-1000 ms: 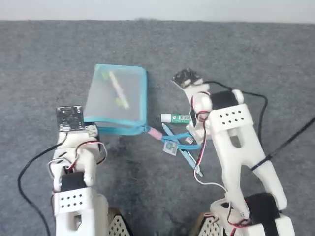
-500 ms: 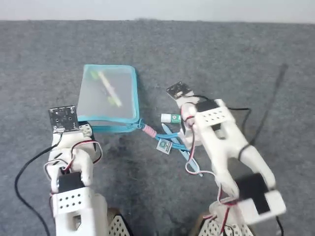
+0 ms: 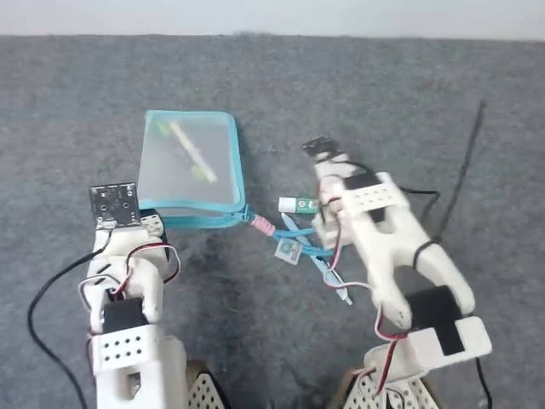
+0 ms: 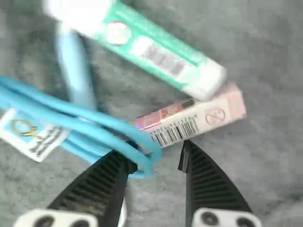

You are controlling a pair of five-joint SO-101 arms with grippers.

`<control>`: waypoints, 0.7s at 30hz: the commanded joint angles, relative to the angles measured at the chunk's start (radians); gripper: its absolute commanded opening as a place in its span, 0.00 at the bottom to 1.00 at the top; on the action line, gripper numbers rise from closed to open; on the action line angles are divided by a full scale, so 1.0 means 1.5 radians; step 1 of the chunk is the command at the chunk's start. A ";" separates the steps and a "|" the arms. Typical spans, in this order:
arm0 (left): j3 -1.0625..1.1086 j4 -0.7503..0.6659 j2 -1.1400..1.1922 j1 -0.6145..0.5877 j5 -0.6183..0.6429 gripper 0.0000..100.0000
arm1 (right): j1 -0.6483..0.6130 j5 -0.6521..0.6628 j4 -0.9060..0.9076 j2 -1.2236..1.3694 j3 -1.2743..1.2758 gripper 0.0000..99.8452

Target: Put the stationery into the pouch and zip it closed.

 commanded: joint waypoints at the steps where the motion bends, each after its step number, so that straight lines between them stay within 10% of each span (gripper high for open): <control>1: -0.050 -0.023 0.001 0.008 -0.007 0.01 | 0.083 -0.047 -0.013 -0.008 -0.003 0.15; 21: -0.049 -0.023 0.005 0.008 -0.007 0.01 | 0.128 -0.089 0.073 -0.216 -0.008 0.16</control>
